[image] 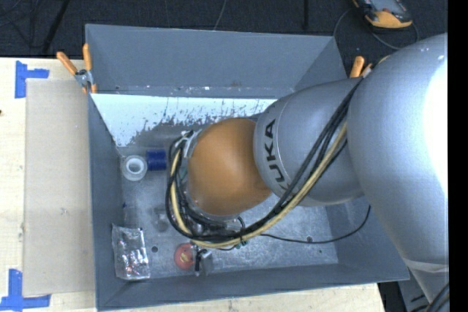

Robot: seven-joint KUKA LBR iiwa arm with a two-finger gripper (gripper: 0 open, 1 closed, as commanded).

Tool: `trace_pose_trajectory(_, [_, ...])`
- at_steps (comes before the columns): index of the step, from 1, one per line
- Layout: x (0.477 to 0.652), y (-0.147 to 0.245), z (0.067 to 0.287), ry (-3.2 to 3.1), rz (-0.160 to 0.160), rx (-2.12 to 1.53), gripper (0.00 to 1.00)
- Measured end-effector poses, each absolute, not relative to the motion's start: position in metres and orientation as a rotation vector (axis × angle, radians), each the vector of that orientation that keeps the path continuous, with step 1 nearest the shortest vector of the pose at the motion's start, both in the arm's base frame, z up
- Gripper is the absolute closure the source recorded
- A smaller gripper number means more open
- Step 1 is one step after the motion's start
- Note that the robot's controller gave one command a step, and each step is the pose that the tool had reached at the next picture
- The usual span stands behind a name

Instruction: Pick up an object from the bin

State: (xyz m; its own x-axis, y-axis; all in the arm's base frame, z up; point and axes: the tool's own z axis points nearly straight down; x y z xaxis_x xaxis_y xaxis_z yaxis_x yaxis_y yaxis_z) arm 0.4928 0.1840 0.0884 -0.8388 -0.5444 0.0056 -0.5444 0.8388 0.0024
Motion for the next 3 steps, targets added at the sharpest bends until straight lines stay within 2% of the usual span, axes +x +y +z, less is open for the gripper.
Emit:
trace_pose_trajectory(1, [0.478, 0.148, 0.072, -2.979, 0.0, 1.04, 0.0])
trace_pose_trajectory(2, [0.477, 0.149, 0.072, -2.976, -0.004, 1.034, 1.0])
trace_pose_trajectory(3, [0.494, 0.136, 0.227, -2.981, 0.001, 1.021, 1.0])
